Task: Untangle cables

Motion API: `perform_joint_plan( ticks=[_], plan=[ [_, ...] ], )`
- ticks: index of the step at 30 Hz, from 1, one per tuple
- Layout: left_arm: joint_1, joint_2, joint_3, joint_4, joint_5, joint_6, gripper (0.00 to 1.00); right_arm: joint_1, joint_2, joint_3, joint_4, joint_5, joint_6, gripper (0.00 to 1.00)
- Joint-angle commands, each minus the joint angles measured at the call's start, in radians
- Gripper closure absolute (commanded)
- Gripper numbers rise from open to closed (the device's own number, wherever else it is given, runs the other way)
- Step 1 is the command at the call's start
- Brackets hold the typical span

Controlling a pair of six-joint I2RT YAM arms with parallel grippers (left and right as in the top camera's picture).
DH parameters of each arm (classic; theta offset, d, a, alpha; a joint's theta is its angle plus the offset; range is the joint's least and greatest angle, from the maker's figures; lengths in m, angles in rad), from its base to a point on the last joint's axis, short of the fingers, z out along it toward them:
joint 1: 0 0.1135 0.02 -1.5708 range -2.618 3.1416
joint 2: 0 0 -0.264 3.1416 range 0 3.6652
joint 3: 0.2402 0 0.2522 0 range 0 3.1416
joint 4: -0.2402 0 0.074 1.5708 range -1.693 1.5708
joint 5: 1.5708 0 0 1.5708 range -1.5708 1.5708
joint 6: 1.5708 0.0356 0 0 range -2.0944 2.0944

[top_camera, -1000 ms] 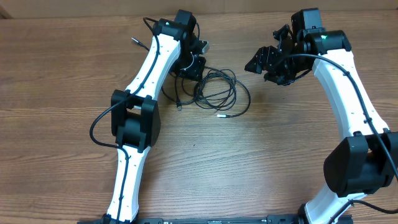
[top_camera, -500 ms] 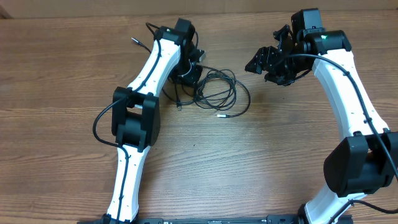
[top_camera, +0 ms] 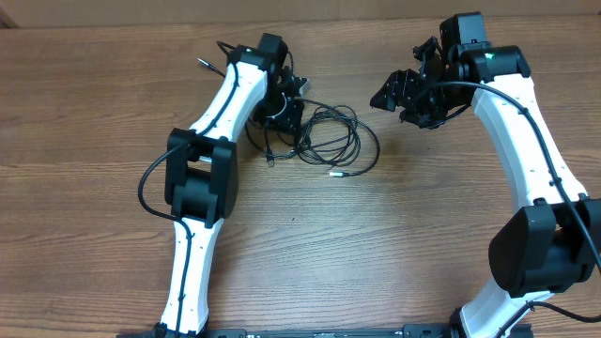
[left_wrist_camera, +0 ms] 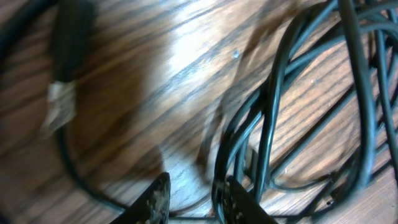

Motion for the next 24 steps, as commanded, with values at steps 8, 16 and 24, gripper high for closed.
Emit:
perform_joint_plan(
  ticks=[8,16,24],
  plan=[
    [-0.003,0.008,0.083,-0.028,0.044,0.071,0.64,0.002,-0.011,0.014,0.008,0.003,-0.005,0.3],
    [-0.024,0.008,-0.063,0.079,-0.034,0.022,0.67,0.002,-0.011,0.014,-0.026,0.023,-0.009,0.3],
    [-0.036,0.008,-0.136,0.133,0.002,0.023,0.68,0.002,-0.011,0.014,-0.026,0.033,-0.008,0.3]
  ],
)
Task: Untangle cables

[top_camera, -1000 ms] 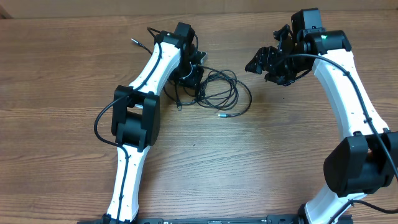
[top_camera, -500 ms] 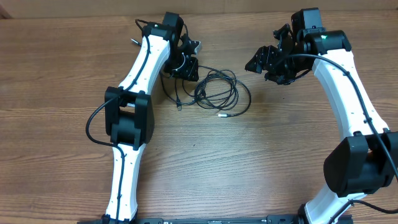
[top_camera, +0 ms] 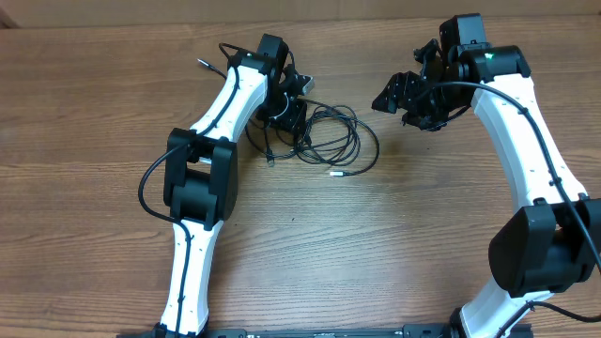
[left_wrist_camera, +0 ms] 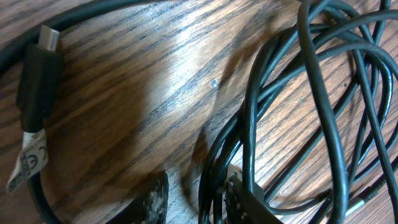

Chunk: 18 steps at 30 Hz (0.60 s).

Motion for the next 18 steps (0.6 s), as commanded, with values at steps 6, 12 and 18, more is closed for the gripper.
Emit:
perform_joint_plan(
  ticks=[6,12,18],
  plan=[
    [-0.014,0.016,-0.034,-0.038,-0.098,-0.064,0.96,0.01,-0.011,0.013,0.017,0.002,-0.001,0.32],
    [0.005,-0.154,0.162,-0.111,-0.098,-0.137,0.96,0.058,-0.011,0.014,0.09,-0.077,-0.005,0.31],
    [0.006,-0.373,0.221,-0.125,-0.042,-0.219,0.96,0.084,-0.011,0.014,0.198,-0.244,0.028,0.32]
  ],
)
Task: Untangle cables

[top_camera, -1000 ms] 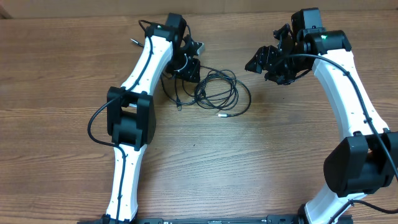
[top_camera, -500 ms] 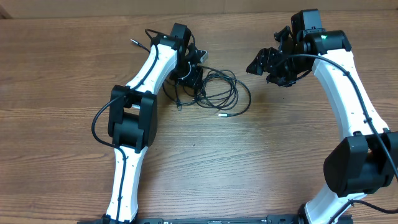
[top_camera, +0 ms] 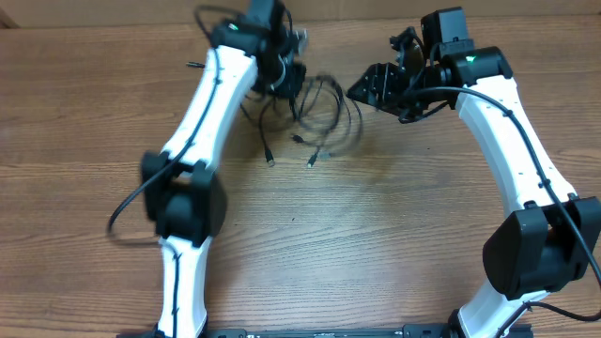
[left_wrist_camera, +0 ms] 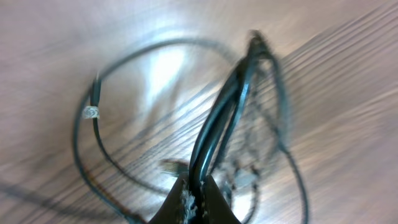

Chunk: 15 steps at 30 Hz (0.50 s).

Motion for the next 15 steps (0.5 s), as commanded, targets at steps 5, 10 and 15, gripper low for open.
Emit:
perform_joint_plan(
  ticks=[5,10,15],
  plan=[
    [0.022,-0.202,0.047,-0.055,0.032,-0.079,0.96,0.016,-0.011,0.014,0.11,-0.181,0.103,0.31],
    [0.032,-0.2,0.046,-0.087,0.032,-0.093,0.96,0.078,-0.011,0.014,0.191,-0.171,0.128,0.31],
    [0.032,-0.2,0.046,-0.1,0.032,-0.174,0.96,0.129,-0.011,0.013,0.236,-0.07,0.211,0.31]
  ],
)
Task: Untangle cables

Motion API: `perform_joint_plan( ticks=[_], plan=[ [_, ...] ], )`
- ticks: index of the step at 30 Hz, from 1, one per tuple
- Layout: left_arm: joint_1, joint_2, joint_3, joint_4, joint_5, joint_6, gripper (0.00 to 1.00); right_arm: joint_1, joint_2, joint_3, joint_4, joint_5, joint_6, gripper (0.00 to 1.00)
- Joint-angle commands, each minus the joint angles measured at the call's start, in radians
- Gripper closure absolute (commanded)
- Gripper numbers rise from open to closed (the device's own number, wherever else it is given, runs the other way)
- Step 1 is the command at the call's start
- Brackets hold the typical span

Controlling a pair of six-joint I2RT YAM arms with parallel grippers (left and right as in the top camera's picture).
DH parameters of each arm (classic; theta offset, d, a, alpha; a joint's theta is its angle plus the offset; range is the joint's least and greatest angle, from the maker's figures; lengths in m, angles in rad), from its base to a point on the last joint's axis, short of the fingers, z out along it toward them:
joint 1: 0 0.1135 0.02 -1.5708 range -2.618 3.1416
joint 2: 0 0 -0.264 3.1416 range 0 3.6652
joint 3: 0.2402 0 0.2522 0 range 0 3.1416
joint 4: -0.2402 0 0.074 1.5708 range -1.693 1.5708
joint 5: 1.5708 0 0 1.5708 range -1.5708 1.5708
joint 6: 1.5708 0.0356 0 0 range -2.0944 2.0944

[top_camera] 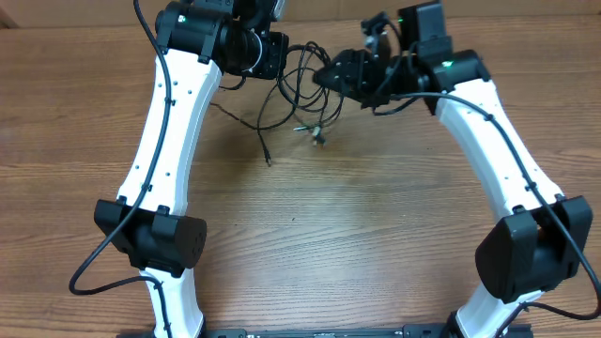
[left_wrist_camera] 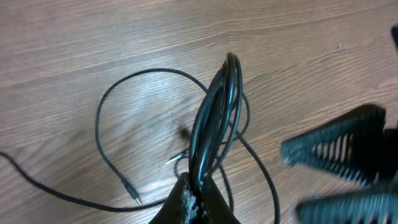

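Observation:
A tangle of thin black cables (top_camera: 299,86) hangs off the table, with my left gripper (top_camera: 274,52) shut on a bunch of its strands. In the left wrist view the pinched bundle (left_wrist_camera: 214,112) runs out from between the fingers (left_wrist_camera: 198,198), and loops and a plug end (left_wrist_camera: 134,196) trail onto the wood. My right gripper (top_camera: 326,75) stands open just right of the bundle. Its ribbed fingers (left_wrist_camera: 336,140) show at the right edge of the left wrist view, apart from the cables.
Loose cable ends (top_camera: 268,158) and small plugs (top_camera: 315,137) dangle down to the wooden table (top_camera: 310,244). One strand (top_camera: 225,111) trails left under the left arm. The table's far edge lies just behind both grippers.
My left gripper has moved up and toward the far edge with the bundle, lifting more cable off the wood. The right gripper has moved left, close beside the hanging strands.
At first my left gripper stood open on the table around strands of the cable pile, and the right hovered open far to the right. Then the left was shut on the strands and raised. Now the bundle hangs higher with the right gripper next to it.

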Motion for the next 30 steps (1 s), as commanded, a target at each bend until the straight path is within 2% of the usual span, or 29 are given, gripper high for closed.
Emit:
perform_joint_plan(
  ticks=[1,8,12,15,17,18,19,20,24,26,30],
  plan=[
    [0.004,-0.005,0.003,-0.011,0.016,-0.082,0.96,0.034,-0.011,0.013,0.016,0.102,0.084,0.31],
    [0.004,-0.005,0.003,-0.011,0.171,-0.09,0.96,0.115,0.023,0.0,0.113,0.334,0.127,0.31],
    [0.004,-0.005,0.003,-0.005,0.215,-0.111,0.96,0.13,0.101,0.0,0.164,0.351,0.152,0.35],
    [0.005,-0.005,0.003,-0.008,0.251,-0.112,0.96,0.129,0.153,0.0,0.2,0.35,0.177,0.45],
    [0.005,-0.005,0.003,-0.008,0.249,-0.114,0.96,0.126,0.168,0.0,0.222,0.351,0.179,0.59],
    [0.005,-0.005,0.003,-0.009,0.243,-0.114,0.96,0.121,0.168,0.0,0.228,0.354,0.179,0.71],
    [0.007,-0.005,0.003,-0.011,0.22,-0.113,0.96,0.111,0.164,0.003,0.231,0.353,0.179,0.86],
    [0.011,-0.005,0.003,-0.015,0.171,-0.113,0.96,0.095,0.154,0.008,0.229,0.348,0.179,0.96],
    [0.027,-0.005,0.003,-0.06,-0.072,-0.114,0.96,0.023,0.074,0.009,0.227,0.232,0.179,0.96],
    [0.033,-0.005,0.003,-0.105,-0.238,-0.114,0.96,-0.052,-0.013,0.009,0.247,0.043,0.188,0.96],
    [0.039,-0.005,0.002,-0.142,-0.405,-0.114,0.96,-0.163,-0.113,0.009,0.264,-0.181,0.259,0.96]
  ],
)
